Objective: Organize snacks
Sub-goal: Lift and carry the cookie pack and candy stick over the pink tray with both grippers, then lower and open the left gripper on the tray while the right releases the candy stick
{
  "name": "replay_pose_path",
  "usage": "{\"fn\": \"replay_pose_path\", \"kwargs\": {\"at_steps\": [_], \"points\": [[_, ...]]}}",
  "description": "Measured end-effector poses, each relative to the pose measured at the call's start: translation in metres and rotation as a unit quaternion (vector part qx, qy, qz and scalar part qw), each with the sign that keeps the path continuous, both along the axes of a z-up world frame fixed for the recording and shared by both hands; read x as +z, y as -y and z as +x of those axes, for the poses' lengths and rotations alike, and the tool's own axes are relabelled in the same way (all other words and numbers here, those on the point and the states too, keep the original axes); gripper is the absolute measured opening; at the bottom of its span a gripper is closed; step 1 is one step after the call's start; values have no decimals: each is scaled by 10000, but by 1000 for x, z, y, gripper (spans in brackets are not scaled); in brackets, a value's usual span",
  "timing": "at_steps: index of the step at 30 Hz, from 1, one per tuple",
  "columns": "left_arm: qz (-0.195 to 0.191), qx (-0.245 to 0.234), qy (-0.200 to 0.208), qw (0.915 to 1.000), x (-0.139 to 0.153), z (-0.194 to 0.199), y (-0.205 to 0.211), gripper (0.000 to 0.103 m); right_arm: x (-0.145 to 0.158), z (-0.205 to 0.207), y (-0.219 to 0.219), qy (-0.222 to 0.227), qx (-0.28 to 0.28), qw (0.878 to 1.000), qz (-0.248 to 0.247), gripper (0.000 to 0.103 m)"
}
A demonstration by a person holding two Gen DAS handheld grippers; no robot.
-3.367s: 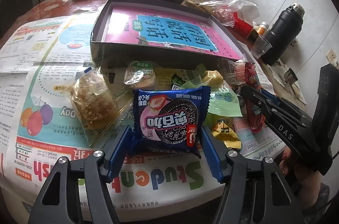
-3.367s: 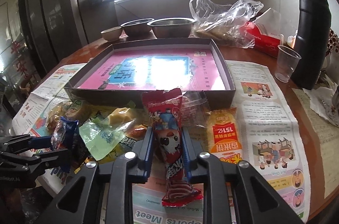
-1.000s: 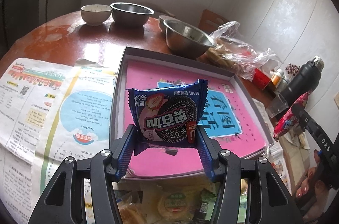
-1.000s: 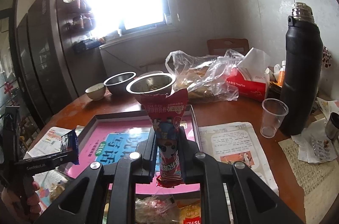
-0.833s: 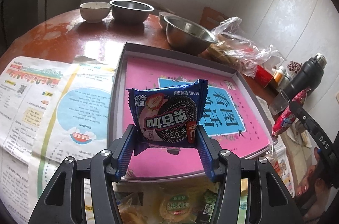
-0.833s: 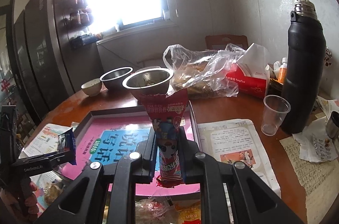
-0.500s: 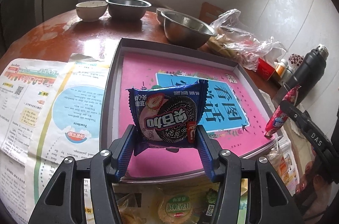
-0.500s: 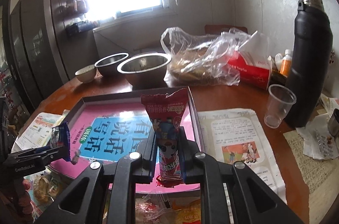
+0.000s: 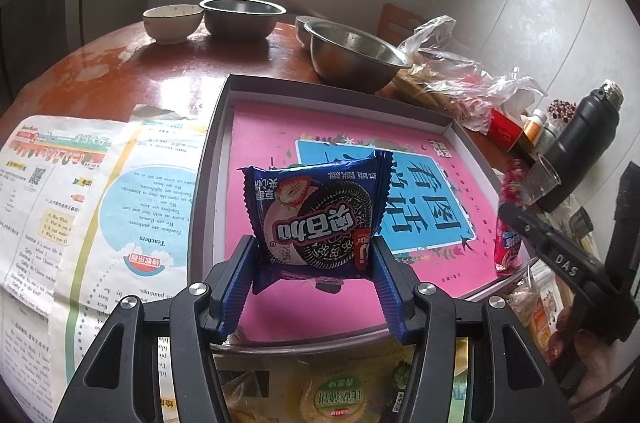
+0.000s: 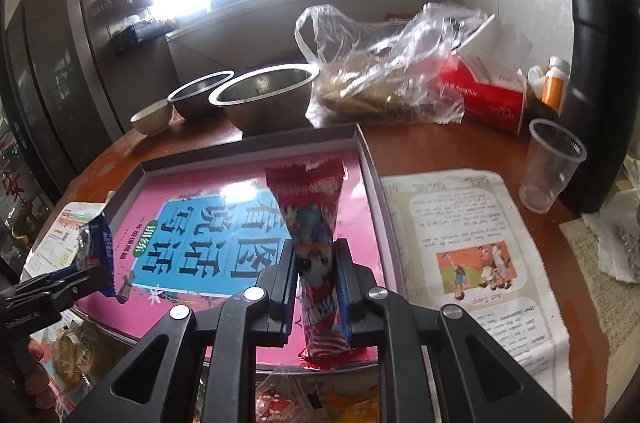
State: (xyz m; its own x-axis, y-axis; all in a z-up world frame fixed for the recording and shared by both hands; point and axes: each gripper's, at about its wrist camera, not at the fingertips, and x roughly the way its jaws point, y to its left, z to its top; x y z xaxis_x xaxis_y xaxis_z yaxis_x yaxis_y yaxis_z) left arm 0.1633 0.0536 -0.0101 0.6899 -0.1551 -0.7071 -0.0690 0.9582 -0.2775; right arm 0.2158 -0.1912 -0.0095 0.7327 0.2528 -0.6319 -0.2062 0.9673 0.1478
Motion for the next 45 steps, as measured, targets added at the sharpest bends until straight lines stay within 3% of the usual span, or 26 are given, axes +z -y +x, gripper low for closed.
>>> {"fn": "replay_pose_path", "kwargs": {"at_steps": [19, 25, 45], "points": [[128, 34, -83, 9999, 1, 3, 2, 59, -10, 6, 11, -284, -297, 9991, 137, 19], [93, 36, -38, 9999, 4, 0, 2, 59, -9, 4, 13, -307, -335, 9987, 217, 27], [-15, 24, 147, 9999, 21, -16, -1, 66, 8, -8, 12, -21, -284, 9989, 368, 33]]}}
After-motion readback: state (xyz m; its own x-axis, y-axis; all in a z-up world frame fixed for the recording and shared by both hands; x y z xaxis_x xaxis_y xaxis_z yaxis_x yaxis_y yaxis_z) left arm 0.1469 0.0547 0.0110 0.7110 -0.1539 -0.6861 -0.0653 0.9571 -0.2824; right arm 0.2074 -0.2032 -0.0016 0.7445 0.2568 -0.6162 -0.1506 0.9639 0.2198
